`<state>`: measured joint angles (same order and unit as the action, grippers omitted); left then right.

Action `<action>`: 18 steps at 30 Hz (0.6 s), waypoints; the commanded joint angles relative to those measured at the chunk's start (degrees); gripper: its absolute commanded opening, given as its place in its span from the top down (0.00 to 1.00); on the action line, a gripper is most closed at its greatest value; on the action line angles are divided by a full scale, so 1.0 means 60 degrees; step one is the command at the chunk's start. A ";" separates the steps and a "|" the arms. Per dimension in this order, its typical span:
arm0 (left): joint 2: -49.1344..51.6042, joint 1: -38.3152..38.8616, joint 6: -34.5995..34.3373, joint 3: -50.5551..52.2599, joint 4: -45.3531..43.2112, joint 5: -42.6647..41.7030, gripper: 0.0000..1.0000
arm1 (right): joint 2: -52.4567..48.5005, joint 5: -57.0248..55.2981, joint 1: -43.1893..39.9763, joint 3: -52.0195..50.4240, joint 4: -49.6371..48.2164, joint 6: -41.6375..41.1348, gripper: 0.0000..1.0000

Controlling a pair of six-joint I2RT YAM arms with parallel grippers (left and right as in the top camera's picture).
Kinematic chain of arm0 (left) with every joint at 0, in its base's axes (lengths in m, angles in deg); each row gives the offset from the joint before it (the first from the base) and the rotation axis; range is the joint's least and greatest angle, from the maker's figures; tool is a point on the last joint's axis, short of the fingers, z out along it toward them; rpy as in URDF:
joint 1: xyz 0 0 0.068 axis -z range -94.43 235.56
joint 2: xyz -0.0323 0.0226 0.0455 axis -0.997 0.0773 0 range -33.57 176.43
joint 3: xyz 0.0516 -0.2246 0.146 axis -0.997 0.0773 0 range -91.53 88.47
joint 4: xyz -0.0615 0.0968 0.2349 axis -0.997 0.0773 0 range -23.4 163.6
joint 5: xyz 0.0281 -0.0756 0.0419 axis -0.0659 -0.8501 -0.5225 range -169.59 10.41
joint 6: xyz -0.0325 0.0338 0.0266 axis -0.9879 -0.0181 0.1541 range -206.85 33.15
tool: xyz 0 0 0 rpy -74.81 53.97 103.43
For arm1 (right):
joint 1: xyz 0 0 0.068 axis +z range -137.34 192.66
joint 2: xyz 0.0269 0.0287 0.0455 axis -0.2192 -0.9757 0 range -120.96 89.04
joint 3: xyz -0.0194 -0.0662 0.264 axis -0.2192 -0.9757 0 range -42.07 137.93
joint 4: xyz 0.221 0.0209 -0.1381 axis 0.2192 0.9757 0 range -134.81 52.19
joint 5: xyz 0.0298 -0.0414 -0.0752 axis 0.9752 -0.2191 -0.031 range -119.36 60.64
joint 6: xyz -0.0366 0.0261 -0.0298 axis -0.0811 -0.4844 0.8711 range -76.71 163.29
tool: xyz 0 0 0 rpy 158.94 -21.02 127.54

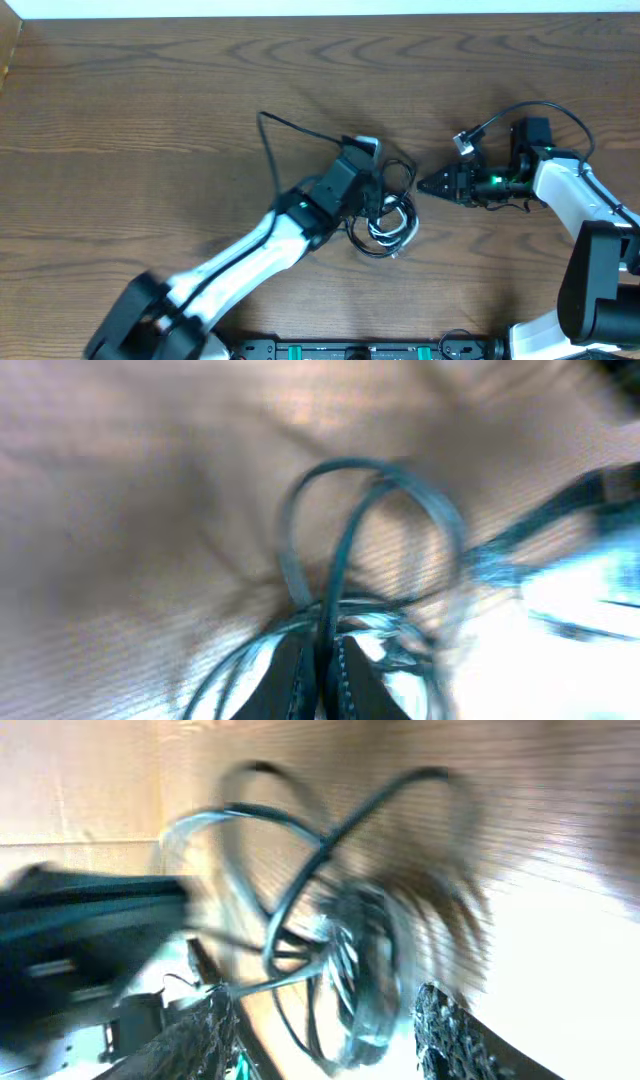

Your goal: Untangle cables

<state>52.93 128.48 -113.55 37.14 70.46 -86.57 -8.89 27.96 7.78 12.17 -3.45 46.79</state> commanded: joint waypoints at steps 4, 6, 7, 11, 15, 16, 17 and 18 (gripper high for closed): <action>-0.1883 0.0095 0.0193 0.0000 0.0076 0.0302 0.92 | 0.0142 -0.0397 -0.0062 -0.0033 0.0007 0.0219 0.44; -0.2273 0.0146 0.0193 0.0000 0.0076 0.0277 0.92 | 0.0142 -0.0393 -0.0062 -0.0033 0.0007 0.0219 0.43; -0.2444 0.0186 0.0193 0.0000 0.0095 0.0277 0.92 | 0.0142 -0.0393 -0.0062 -0.0033 0.0007 0.0219 0.43; -0.2739 0.0313 0.0197 0.0000 0.0484 0.0284 0.92 | 0.0142 -0.0390 -0.0062 -0.0033 0.0029 0.0244 0.41; -0.2550 0.0317 0.0197 0.0000 0.1206 0.0284 0.92 | 0.0142 -0.0277 -0.0062 -0.0033 0.0040 0.0444 0.34; -0.2473 0.0317 0.0197 0.0000 0.1351 0.0284 0.92 | 0.0142 -0.0106 -0.0062 -0.0033 0.0044 0.0601 0.31; -0.2404 0.0317 0.0197 0.0000 0.1453 0.0280 0.92 | 0.0142 0.0160 -0.0055 -0.0033 0.0062 0.0831 0.29; -0.2317 0.0317 0.0197 0.0000 0.1526 0.0280 0.92 | 0.0142 0.0455 -0.0044 -0.0033 0.0109 0.1075 0.28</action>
<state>37.85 130.32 -113.55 37.14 78.92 -85.54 -8.87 26.14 7.54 12.17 -3.07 48.94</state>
